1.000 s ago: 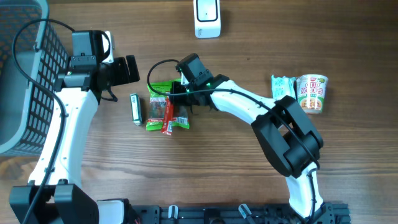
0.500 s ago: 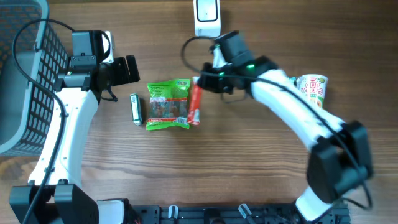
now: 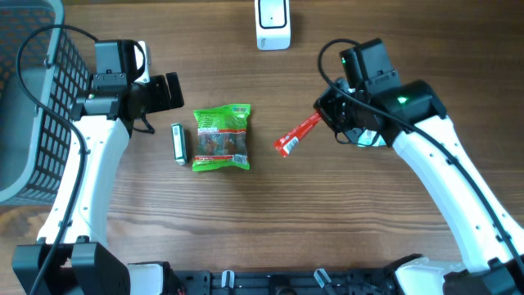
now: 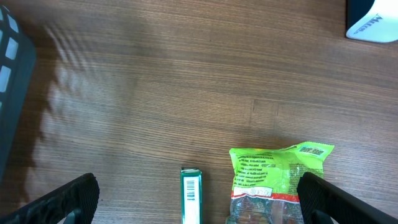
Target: Scan the item barcode
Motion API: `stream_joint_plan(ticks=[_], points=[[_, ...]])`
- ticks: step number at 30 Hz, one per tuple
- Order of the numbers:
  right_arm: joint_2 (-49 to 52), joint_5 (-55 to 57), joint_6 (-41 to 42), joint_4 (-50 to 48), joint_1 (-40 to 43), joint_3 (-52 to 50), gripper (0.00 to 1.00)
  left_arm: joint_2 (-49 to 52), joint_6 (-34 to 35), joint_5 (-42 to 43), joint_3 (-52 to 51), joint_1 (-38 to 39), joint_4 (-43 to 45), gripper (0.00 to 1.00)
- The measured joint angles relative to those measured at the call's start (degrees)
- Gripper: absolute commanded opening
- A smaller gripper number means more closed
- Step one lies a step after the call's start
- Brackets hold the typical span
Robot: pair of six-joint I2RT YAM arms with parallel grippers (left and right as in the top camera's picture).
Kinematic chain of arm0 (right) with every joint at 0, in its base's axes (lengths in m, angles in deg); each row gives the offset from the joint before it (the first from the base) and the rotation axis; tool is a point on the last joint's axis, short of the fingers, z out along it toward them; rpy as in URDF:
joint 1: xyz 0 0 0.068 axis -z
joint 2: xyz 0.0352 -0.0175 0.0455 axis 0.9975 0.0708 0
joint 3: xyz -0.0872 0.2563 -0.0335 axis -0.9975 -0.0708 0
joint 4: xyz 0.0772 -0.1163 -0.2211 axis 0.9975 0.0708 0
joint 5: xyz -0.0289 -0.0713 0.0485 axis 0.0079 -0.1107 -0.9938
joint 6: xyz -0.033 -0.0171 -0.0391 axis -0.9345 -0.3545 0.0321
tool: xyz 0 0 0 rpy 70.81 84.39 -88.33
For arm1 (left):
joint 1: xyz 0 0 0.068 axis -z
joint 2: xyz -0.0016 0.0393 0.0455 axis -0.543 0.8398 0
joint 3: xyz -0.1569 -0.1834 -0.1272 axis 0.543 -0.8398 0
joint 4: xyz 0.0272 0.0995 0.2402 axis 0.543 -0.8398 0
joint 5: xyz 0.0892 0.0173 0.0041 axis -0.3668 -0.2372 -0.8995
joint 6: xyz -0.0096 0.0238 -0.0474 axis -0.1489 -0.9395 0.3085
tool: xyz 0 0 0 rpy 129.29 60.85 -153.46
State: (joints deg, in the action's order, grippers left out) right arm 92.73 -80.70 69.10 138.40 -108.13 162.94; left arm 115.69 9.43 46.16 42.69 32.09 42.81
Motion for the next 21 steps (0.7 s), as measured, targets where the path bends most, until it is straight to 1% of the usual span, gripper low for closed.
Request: stream_joint_plan(ticks=[3,5,11,14,15,16,17,18,19,20,21], points=[[-0.26,1.90,4.87,-0.09,-0.04,-0.48,0.04,0.00,0.00,0.00,0.00,0.00,0.00,1.00],[-0.28,2.67,9.20,-1.51,-0.15,-2.84,0.04,0.00,0.00,0.02,0.00,0.00,-0.02,1.00],[-0.22,3.74,22.84,-16.55,-2.43,-18.10,0.05,0.00,0.00,0.00,0.00,0.00,0.02,1.00],[-0.11,4.22,28.87,-25.35,-4.59,-25.14,0.07,0.00,0.00,0.00,0.00,0.00,-0.02,1.00],[0.07,4.46,30.71,-28.17,-5.31,-27.30,0.10,0.00,0.00,0.02,0.00,0.00,0.02,1.00],[0.26,4.70,32.00,-30.10,-5.81,-28.79,0.15,0.00,0.00,0.02,0.00,0.00,0.00,1.00],[0.72,4.94,33.46,-31.26,-6.21,-29.88,0.27,0.00,0.00,0.02,0.00,0.00,0.00,1.00],[1.25,5.09,34.67,-32.15,-6.49,-30.73,0.47,0.00,0.00,0.00,0.00,0.00,0.00,1.00],[2.10,5.27,35.67,-32.94,-6.71,-31.41,0.69,0.00,0.02,0.02,0.00,0.00,0.00,1.00],[2.78,5.68,36.76,-33.18,-6.82,-31.71,0.86,0.00,0.00,0.00,0.00,0.00,0.00,1.00],[3.74,6.14,37.40,-33.20,-6.88,-31.89,0.97,0.00,0.00,0.02,0.00,0.00,0.00,1.00]])
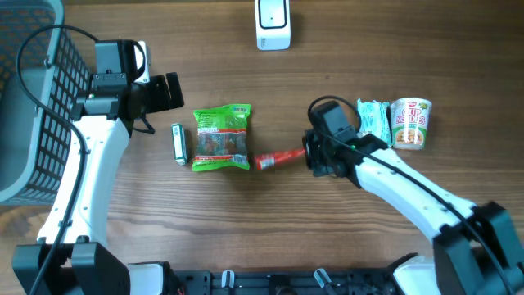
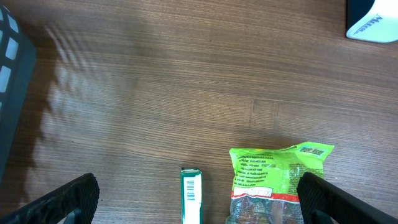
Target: Scan the item barcode
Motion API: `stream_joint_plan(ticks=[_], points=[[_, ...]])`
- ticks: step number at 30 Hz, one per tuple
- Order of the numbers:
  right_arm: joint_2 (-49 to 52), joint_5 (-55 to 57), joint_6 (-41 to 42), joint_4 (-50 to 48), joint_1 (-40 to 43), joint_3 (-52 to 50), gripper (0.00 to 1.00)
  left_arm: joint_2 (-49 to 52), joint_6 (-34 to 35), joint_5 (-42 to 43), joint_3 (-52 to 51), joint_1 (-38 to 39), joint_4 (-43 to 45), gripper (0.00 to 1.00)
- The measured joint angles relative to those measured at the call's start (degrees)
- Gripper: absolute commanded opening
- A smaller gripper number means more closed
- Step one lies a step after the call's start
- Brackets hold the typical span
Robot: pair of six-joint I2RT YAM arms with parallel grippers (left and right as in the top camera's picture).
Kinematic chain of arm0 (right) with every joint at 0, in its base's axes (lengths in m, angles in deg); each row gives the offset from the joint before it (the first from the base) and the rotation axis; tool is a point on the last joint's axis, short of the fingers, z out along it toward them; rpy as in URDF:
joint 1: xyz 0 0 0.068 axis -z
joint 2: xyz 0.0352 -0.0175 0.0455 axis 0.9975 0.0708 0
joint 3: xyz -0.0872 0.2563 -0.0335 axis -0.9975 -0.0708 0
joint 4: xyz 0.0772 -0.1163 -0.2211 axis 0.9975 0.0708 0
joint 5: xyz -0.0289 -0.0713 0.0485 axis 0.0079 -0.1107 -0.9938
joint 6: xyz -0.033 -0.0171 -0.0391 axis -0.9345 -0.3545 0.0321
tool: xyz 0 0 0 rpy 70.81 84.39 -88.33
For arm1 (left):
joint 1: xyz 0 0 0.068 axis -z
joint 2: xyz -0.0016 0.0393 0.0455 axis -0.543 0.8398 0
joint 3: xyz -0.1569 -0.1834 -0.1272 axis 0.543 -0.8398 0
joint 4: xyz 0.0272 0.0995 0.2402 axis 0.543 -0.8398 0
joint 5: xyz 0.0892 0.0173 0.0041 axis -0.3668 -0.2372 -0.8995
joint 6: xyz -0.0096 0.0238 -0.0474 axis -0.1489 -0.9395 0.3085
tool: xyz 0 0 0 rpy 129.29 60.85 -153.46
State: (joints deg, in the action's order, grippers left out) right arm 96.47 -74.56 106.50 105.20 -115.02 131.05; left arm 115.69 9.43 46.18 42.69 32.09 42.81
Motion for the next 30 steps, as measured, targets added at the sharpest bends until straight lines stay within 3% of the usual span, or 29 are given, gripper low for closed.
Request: stream_joint_plan(ticks=[4,7,11,15,16,17,21,23,25,27,30], points=[[1.92,2.99,0.33,-0.63,0.02,-0.11,1.00,0.00,0.00,0.00,0.00,0.00,0.00,1.00],[1.79,5.16,-4.39,-1.88,0.02,0.04,0.99,0.00,0.00,-0.02,0.00,0.00,0.00,1.00],[-0.20,7.78,-18.18,-0.94,0.02,3.15,0.86,0.00,0.00,0.00,0.00,0.00,0.00,1.00],[-2.71,7.69,-41.92,1.55,0.02,10.36,0.90,0.00,0.00,0.00,0.00,0.00,0.00,1.00],[-3.15,7.17,-49.81,4.28,0.02,12.79,0.84,0.00,0.00,0.00,0.00,0.00,0.00,1.00],[-3.58,6.71,-57.18,6.95,0.02,14.51,1.00,0.00,0.00,0.00,0.00,0.00,0.00,1.00],[-4.20,6.88,-80.65,15.02,0.02,16.70,0.99,0.00,0.00,0.00,0.00,0.00,0.00,1.00],[-4.17,6.93,-93.04,17.97,0.02,16.68,0.96,0.00,0.00,0.00,0.00,0.00,0.00,1.00],[-4.17,4.87,-102.33,19.82,0.02,16.68,0.77,0.00,0.00,0.00,0.00,0.00,0.00,1.00],[-4.17,2.73,-111.89,19.69,0.02,16.59,0.66,0.00,0.00,0.00,0.00,0.00,0.00,1.00],[-4.17,0.24,-127.29,17.53,-0.02,15.72,0.60,0.00,0.00,-0.02,0.00,0.00,0.00,1.00]])
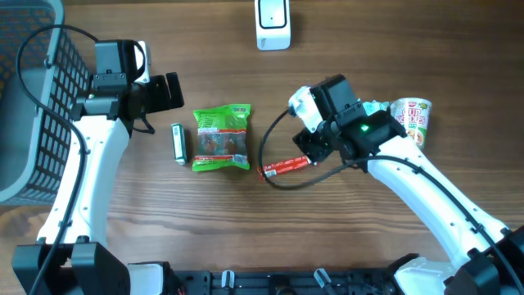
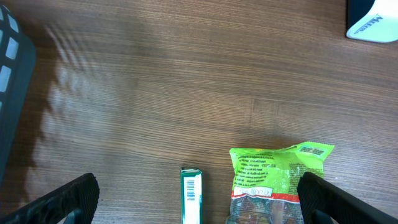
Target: Scan the item barcode
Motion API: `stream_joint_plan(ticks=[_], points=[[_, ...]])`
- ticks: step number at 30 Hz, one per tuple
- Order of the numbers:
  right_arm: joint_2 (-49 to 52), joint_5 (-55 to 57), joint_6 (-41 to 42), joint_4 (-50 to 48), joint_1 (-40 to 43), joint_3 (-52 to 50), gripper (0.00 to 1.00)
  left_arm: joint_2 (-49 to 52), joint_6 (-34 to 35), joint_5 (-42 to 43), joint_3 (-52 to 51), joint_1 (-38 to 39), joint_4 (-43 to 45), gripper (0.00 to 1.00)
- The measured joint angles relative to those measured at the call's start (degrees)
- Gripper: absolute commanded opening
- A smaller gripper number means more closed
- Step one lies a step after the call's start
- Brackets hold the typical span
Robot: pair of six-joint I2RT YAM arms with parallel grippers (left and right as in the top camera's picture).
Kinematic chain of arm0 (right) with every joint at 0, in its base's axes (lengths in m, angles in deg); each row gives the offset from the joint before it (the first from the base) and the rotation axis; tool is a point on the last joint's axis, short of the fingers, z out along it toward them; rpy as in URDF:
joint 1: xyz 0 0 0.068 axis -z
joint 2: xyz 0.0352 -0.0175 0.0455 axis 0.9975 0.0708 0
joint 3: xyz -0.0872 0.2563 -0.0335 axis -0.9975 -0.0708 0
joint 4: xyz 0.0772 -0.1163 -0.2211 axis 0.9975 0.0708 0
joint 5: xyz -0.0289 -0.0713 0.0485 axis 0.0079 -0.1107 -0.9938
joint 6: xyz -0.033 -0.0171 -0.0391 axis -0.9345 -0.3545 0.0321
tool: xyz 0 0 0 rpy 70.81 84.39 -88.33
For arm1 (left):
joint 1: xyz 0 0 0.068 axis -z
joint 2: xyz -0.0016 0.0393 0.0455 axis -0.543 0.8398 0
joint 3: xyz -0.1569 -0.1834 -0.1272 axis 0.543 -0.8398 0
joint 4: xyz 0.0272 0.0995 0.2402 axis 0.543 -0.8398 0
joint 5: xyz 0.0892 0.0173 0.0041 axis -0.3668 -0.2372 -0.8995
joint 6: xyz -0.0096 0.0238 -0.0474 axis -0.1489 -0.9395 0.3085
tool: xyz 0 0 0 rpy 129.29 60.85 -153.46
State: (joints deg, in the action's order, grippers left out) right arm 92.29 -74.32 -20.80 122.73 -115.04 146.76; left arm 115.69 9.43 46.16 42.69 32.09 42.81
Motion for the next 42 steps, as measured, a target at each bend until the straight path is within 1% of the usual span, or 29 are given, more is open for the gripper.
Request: stream_joint_plan(ticks=[3,5,10,12,15,16,21,23,24,25,26,28,31,32,33,34,36,42], points=[[0.31,-1.18,-10.51,-0.68,0.00,-0.90,0.63,0.00,0.00,0.00,0.00,0.00,0.00,1.00],[1.14,-1.86,-15.50,-0.70,0.00,-1.38,0.64,0.00,0.00,0.00,0.00,0.00,0.00,1.00],[6.51,-2.49,-23.41,-0.76,0.00,-2.36,0.64,0.00,0.00,0.00,0.00,0.00,0.00,1.00],[9.44,-2.51,-24.94,-1.14,0.13,-2.58,0.62,0.00,0.00,0.00,0.00,0.00,0.00,1.00],[13.70,-2.49,-26.49,-1.75,0.76,-2.86,0.56,0.00,0.00,0.02,0.00,0.00,-0.02,1.00],[15.52,-2.51,-27.06,-1.84,1.53,-2.99,0.49,0.00,0.02,0.02,0.00,0.00,0.00,1.00],[19.04,-2.54,-28.00,-2.01,4.02,-3.19,0.48,0.00,0.00,0.00,0.00,0.00,0.00,1.00],[19.80,-3.26,-28.00,-2.01,4.59,-3.19,0.42,0.00,0.00,0.00,0.00,0.00,0.00,1.00],[20.00,-4.09,-28.02,-2.05,4.76,-3.19,0.30,0.00,0.00,0.02,0.00,0.00,-0.02,1.00],[20.02,-4.87,-28.02,-2.12,4.79,-3.19,0.23,0.00,0.00,0.02,0.00,0.00,0.00,1.00],[20.02,-6.05,-28.09,-2.43,4.79,-3.19,0.19,0.00,0.00,0.02,0.00,0.00,-0.02,1.00],[20.02,-7.98,-27.71,-3.06,4.79,-3.19,0.21,0.00,0.00,0.00,0.00,0.00,0.00,1.00],[20.02,-9.51,-26.49,-3.21,4.79,-3.23,0.20,0.00,0.00,0.02,0.00,0.00,0.00,1.00],[20.02,-9.77,-25.97,-3.23,4.79,-3.23,0.18,0.00,0.00,0.00,0.00,0.00,0.00,1.00],[20.02,-10.08,-25.49,-3.28,4.79,-3.23,0.13,0.00,0.00,0.02,0.00,0.00,0.00,1.00],[20.02,-10.36,-24.85,-3.28,4.79,-3.23,0.05,0.00,0.00,0.00,0.00,0.00,0.00,1.00],[20.02,-10.56,-23.89,-3.32,4.79,-3.23,0.04,0.00,0.00,0.00,0.00,0.00,0.00,1.00],[20.02,-10.86,-16.46,-3.52,5.07,-3.26,0.04,0.00,0.00,0.00,0.00,0.00,0.00,1.00]])
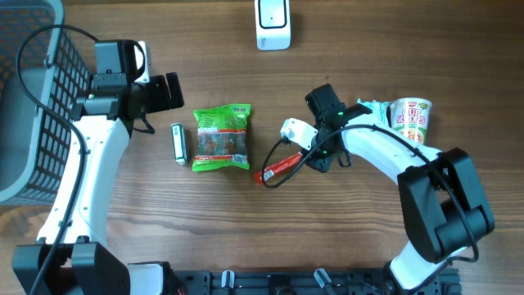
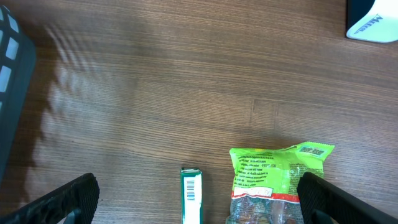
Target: Scan the item barcode
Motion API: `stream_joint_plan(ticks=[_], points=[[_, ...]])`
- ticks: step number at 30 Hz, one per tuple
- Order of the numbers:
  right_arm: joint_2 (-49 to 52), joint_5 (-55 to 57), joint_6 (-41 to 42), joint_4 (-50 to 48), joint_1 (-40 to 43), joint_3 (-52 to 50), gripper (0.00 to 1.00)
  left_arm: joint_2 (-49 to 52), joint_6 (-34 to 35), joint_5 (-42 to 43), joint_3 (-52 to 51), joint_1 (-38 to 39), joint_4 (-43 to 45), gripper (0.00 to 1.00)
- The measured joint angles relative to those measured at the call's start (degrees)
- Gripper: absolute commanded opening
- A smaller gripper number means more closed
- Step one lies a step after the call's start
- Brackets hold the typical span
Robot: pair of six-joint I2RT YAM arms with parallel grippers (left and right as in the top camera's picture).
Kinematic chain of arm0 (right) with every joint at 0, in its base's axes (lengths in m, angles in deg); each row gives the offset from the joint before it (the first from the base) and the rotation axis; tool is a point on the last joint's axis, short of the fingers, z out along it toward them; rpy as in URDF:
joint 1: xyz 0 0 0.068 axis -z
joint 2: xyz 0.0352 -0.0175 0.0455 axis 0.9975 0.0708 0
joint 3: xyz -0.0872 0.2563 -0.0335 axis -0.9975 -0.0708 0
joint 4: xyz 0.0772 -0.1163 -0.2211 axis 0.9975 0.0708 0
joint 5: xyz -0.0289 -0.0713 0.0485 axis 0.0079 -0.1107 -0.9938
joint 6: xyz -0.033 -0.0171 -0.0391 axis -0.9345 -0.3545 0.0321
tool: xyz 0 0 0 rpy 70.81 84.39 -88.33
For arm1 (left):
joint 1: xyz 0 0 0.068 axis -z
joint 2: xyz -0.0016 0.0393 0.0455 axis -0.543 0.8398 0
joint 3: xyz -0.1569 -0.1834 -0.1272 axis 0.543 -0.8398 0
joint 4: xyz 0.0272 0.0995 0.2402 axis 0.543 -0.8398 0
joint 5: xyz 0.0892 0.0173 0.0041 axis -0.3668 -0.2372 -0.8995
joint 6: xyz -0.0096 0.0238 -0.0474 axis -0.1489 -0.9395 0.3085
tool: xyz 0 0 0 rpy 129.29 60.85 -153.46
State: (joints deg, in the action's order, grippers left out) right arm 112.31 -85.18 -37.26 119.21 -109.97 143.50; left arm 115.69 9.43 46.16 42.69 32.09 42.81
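A red stick pack [image 1: 278, 168] lies slanted at mid-table, its right end meeting my right gripper [image 1: 309, 157], which looks shut on it; the jaws are partly hidden under the wrist. The white barcode scanner [image 1: 273, 23] stands at the far edge and shows as a corner in the left wrist view [image 2: 372, 22]. My left gripper [image 1: 168, 92] hangs open, holding nothing, its dark fingers [image 2: 68, 199] wide apart above a small green-and-white box [image 2: 191, 200] with a barcode, beside the green snack bag [image 2: 277, 180].
A dark wire basket [image 1: 29, 106] stands at the left edge. A cup of noodles [image 1: 409, 121] and a teal packet [image 1: 373, 113] sit at the right behind my right arm. The snack bag [image 1: 221, 138] and small box [image 1: 178, 143] lie left of centre.
My right arm has turned and folded back, its wrist now lying lower and nearer the red stick pack. The pack stays at almost the same spot. The left arm is still.
My right gripper first held the red stick pack to the right of the snack bag. Then the pack was low beside the bag. After that it lay slanted further toward the front, where it remains now. The left gripper stayed open and still throughout.
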Motion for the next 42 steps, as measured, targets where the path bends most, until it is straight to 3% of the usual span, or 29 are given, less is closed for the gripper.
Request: stream_joint_plan(ticks=[11,14,16,18,26,42], points=[[-0.24,0.24,19.71,-1.07,5.92,-0.02,0.06,0.00,0.00,0.00,0.00,0.00,0.00,1.00],[-0.85,0.20,22.62,-0.13,5.75,-0.02,0.20,0.00,0.02,0.00,0.00,0.00,0.00,1.00],[-1.16,0.22,23.76,0.87,5.75,-0.02,0.44,0.00,0.00,0.00,0.00,0.00,0.00,1.00],[-1.20,0.22,24.50,1.51,5.75,-0.02,0.53,0.00,0.00,0.02,0.00,0.00,0.00,1.00],[-1.20,-0.76,21.33,1.11,5.75,-0.02,0.37,0.00,0.00,0.00,0.00,0.00,0.00,1.00],[-1.20,-0.28,4.81,-3.37,2.78,-0.04,0.32,0.00,0.00,0.00,0.00,0.00,0.00,1.00]])
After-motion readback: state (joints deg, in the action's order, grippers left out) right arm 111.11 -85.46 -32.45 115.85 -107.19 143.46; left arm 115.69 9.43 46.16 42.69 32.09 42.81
